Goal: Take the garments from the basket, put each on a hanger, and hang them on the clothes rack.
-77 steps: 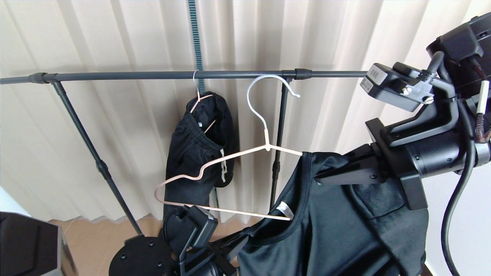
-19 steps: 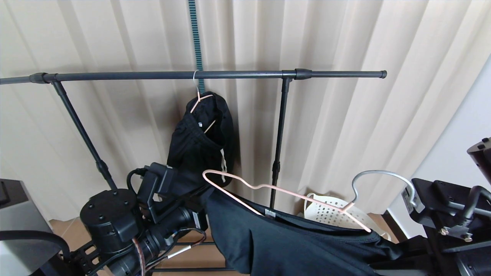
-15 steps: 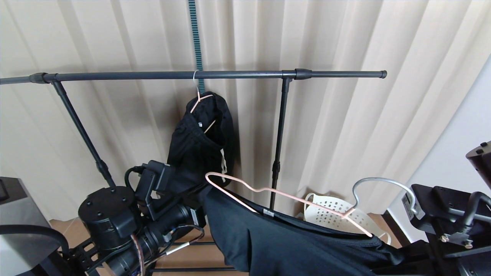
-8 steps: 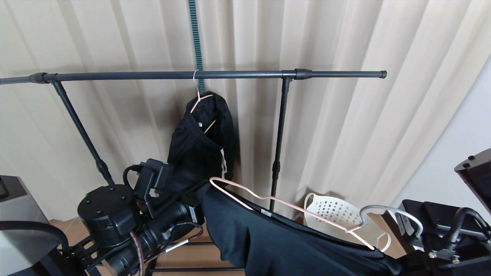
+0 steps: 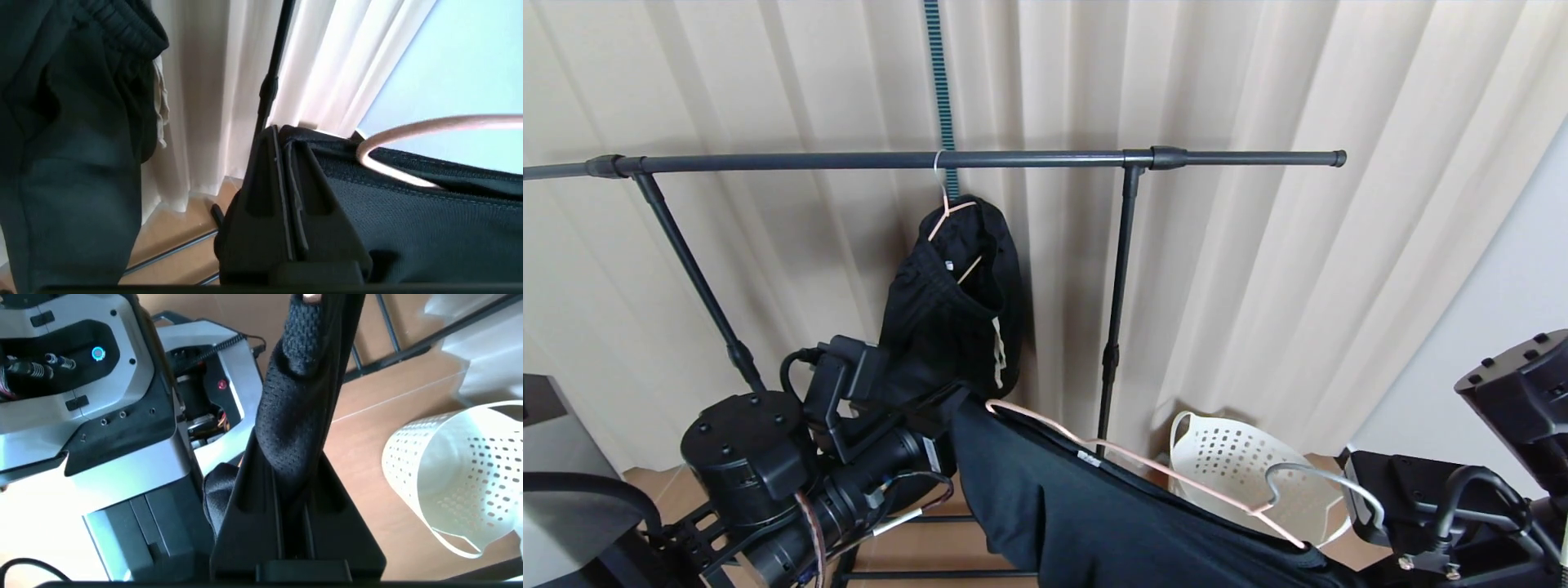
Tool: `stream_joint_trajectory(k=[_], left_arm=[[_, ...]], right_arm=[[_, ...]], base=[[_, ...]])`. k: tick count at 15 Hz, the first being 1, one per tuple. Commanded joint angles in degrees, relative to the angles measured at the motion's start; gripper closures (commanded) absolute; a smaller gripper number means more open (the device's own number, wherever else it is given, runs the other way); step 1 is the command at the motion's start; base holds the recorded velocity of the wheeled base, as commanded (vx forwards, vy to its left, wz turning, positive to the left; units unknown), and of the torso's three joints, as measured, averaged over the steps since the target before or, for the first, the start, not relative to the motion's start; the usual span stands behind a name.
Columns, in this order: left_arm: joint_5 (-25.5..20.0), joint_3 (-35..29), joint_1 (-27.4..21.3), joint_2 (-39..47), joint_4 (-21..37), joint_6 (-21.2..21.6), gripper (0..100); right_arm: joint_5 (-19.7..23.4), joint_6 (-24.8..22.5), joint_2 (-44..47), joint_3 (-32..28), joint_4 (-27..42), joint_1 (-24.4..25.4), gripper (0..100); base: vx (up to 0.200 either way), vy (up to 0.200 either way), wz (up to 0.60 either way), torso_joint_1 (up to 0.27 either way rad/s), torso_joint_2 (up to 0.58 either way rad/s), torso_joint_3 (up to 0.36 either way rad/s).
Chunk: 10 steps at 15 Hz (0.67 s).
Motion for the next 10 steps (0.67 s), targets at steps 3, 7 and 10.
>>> stream_joint_trajectory(k=[3,7,10], left_arm=[[-0.9,0.6,-0.3,-2.4,-0.1,0.0,100],[-1.0,-2.6,-3.6,-9.5,1.8,3.0,100],[-1.1,-11.1,-6.0,-15.2,19.1,6.8,100]], right_arm=[[-0.4,0.0,3.5,0.0,-0.2,0.0,100],[-0.5,0.0,5.9,-1.1,-2.8,0.0,100],[-0.5,0.0,6.5,-1.4,-4.4,0.3,100]], base=[[0.0,0.0,0.0,0.0,0.0,0.0],[0.0,0.0,0.0,0.0,0.0,0.0],[0.0,0.0,0.0,0.0,0.0,0.0]])
